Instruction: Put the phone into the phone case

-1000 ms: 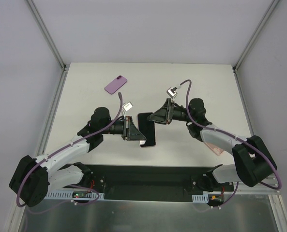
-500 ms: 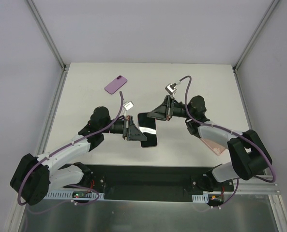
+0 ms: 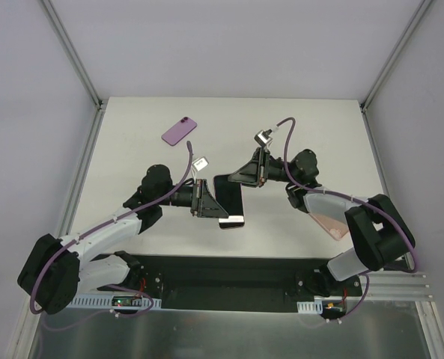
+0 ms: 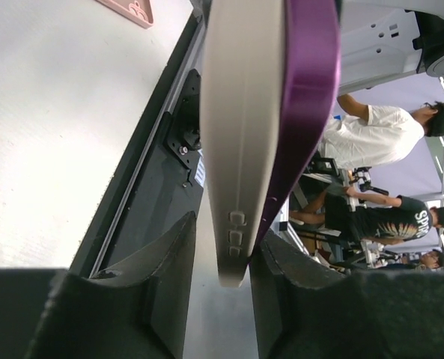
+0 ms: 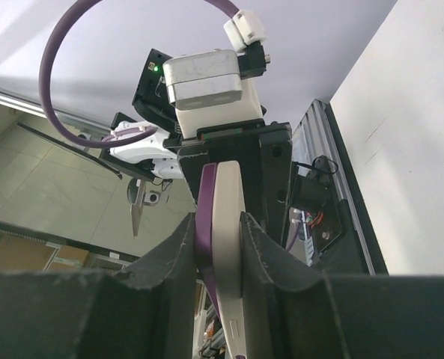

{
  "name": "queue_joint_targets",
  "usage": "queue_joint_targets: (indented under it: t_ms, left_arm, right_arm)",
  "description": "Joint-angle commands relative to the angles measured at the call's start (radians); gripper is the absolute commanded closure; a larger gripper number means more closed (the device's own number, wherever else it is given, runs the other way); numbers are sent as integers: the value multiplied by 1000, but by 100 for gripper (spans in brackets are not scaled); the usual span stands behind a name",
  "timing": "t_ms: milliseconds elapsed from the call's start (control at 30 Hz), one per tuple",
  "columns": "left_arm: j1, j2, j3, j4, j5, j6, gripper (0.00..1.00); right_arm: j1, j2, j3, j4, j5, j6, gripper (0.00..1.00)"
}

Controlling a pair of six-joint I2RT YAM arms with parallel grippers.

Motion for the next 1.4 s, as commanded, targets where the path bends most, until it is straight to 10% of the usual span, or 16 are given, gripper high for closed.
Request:
queue_joint_targets:
  t_ms: [0,233,533,800,1167,1367]
  left_arm:
    - [20,26,-23,106,-26,-47,79]
    - [25,70,-46,175,-12,-104,100]
    - [53,-5,-81,115,-129,-106,100]
    - [54,-22,-63,89,-131,-106,100]
    - [54,-23,-69,192,-63,-118,100]
    - [54,-15,-70,220,-48,-127,100]
  right_arm:
    - [-1,-26,10,218,-7,64,94]
    - [-11,-25,-2,208,3,82,51]
    - [-16,-75,-59,59,-14,-72,60]
    - [13,-295,31,-755,34,-628,80]
    - [45,-247,15,-635,-36,-539,69]
    - [47,-232,-8,-373,-85,-412,86]
